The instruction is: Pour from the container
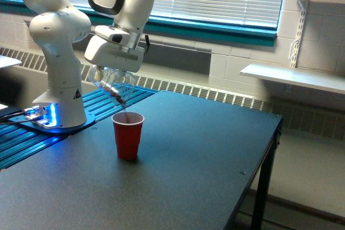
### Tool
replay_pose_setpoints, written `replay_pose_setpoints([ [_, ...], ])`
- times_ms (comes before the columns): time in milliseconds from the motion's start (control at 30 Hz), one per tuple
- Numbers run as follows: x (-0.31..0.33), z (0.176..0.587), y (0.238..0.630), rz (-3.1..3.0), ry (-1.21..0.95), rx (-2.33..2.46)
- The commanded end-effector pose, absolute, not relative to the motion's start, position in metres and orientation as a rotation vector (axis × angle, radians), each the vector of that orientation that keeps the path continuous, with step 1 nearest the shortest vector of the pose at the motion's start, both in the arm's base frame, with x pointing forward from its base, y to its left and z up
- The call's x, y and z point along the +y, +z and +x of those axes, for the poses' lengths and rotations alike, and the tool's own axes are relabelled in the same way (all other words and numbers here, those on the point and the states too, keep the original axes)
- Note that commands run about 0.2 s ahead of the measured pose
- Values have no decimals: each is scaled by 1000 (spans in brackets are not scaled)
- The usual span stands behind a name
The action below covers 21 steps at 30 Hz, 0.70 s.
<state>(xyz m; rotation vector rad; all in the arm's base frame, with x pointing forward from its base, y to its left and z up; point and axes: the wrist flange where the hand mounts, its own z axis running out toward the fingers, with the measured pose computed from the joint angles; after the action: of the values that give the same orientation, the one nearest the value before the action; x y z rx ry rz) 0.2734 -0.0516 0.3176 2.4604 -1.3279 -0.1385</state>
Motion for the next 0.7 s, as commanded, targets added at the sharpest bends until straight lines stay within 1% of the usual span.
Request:
replay_pose_setpoints([
  [33, -50, 275, 309, 2463, -155, -1292],
  [700, -55, 292, 307, 2490, -170, -1273],
])
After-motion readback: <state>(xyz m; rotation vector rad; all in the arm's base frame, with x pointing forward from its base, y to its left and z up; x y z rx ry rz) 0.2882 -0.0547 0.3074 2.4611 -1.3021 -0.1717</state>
